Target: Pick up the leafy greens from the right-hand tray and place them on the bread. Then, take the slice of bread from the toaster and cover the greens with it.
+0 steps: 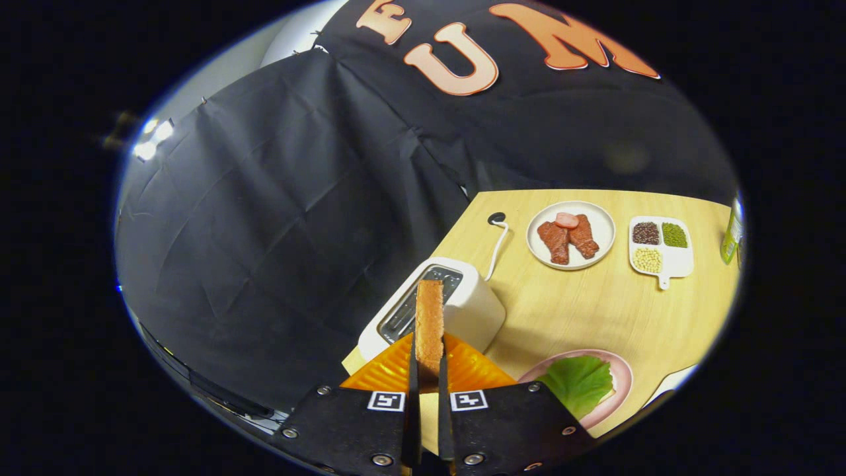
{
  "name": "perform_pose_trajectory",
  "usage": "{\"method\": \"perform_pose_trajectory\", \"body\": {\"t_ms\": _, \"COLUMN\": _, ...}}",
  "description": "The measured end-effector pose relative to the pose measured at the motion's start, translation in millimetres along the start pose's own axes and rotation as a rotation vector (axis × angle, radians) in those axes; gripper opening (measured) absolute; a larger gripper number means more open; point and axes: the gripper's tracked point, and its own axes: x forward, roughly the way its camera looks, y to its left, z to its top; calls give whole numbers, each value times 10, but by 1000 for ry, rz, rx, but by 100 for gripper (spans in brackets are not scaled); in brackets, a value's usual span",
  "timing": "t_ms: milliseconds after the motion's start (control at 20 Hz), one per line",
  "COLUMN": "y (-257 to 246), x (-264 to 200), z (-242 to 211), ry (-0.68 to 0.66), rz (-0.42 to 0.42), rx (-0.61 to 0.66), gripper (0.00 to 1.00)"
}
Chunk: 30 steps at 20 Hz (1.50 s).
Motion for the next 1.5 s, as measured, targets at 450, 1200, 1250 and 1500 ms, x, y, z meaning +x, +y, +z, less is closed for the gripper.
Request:
{"method": "perform_pose_trajectory", "body": {"t_ms": 450, "y": -511, "x": -219, "z": -294, "ry": -21, "rz": -4, "rx": 99, "gripper": 11}}
{"method": "perform_pose_trajectory", "body": {"t_ms": 1200, "y": -1244, "x": -244, "z": -962, "ry": 4, "rz": -44, "rx": 259, "gripper": 11}}
{"method": "perform_pose_trajectory", "body": {"t_ms": 1250, "y": -1286, "x": -217, "z": -1037, "ry": 14, "rz": -48, "rx": 272, "gripper": 11}}
{"method": "perform_pose_trajectory", "body": {"t_ms": 1500, "y": -1474, "x": -124, "z": -1252, "ry": 44, "rz": -57, "rx": 320, "gripper": 11}}
